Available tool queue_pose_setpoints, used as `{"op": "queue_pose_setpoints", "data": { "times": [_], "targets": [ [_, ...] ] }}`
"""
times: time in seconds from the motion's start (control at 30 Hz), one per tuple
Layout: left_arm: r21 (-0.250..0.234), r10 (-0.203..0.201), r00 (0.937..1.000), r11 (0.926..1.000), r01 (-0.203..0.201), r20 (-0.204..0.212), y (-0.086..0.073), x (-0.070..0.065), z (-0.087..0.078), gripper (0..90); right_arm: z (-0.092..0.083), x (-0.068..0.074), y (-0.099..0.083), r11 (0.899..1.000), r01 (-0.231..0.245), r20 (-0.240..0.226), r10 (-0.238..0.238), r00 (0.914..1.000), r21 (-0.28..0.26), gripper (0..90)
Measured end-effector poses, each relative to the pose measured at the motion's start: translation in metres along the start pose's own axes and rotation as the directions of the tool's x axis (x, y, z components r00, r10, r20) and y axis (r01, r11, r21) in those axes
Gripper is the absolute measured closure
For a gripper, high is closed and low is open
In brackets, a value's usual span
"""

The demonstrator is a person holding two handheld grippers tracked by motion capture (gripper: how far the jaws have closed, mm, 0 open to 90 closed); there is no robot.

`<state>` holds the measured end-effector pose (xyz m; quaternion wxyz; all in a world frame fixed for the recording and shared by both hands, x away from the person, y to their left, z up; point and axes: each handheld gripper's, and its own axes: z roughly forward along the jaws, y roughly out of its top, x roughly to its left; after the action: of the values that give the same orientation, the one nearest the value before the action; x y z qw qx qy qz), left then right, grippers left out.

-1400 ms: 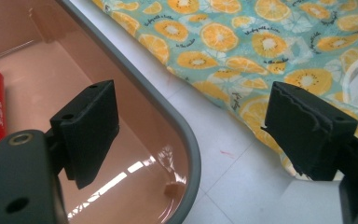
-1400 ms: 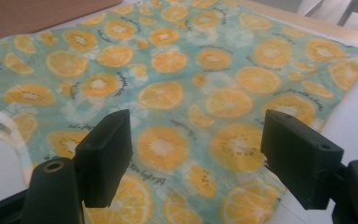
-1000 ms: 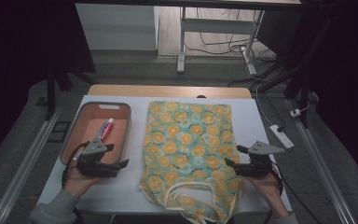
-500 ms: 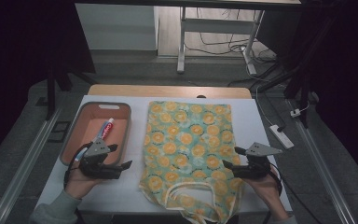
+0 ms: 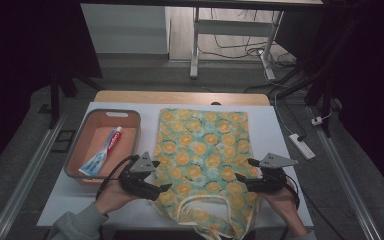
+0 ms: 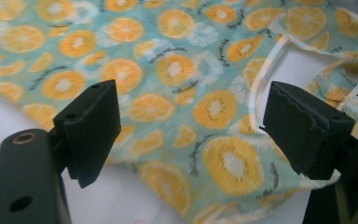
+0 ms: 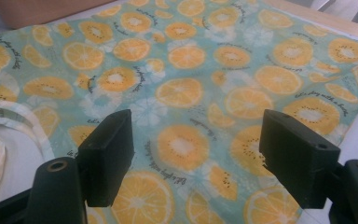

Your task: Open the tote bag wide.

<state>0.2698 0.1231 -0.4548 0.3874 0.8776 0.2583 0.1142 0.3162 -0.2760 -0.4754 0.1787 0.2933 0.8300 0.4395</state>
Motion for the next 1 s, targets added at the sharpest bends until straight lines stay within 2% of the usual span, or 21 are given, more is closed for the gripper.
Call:
{"op": "queue_pose_setpoints", "data": {
  "times": [0.27,0.37,0.53,0.77,0.83,0.9,0.97,1.0],
  "targets": [
    [0.065,0.026,0.9971,0.9974,-0.031,0.071,0.017,-0.005,0.034,19.5,0.002,0.001,-0.003,1.0,-0.002,-0.014,0.002,0.9999,0.011,26.2],
    [0.095,0.034,0.9959,0.9946,-0.042,0.084,0.016,-0.007,0.04,19.6,0.003,0.002,-0.003,1.0,0.0,-0.019,0.0,0.9998,0.012,26.2],
    [0.113,0.045,0.9891,0.9917,-0.061,0.14,0.009,-0.017,0.038,20.0,0.007,0.007,-0.003,0.999,0.024,-0.039,-0.023,0.999,0.024,26.2],
    [0.123,0.068,0.9678,0.9874,-0.1,0.242,-0.004,-0.03,0.031,19.7,0.01,0.01,-0.002,0.999,0.033,-0.044,-0.032,0.9986,0.039,26.3],
    [0.122,0.081,0.9624,0.9857,-0.116,0.259,-0.005,-0.033,0.029,19.3,0.011,0.01,-0.002,0.999,0.034,-0.045,-0.032,0.9985,0.041,26.3],
    [0.115,0.097,0.9522,0.9841,-0.136,0.29,-0.007,-0.038,0.026,18.4,0.011,0.01,-0.002,0.998,0.037,-0.047,-0.035,0.9982,0.043,26.3],
    [0.118,0.105,0.9465,0.9821,-0.147,0.305,-0.009,-0.042,0.027,17.5,0.011,0.011,-0.003,0.998,0.037,-0.047,-0.035,0.9983,0.044,26.3],
    [0.127,0.116,0.9447,0.9786,-0.162,0.307,-0.01,-0.044,0.029,17.1,0.011,0.011,-0.003,0.998,0.035,-0.045,-0.033,0.9984,0.043,26.3]
  ]
}}
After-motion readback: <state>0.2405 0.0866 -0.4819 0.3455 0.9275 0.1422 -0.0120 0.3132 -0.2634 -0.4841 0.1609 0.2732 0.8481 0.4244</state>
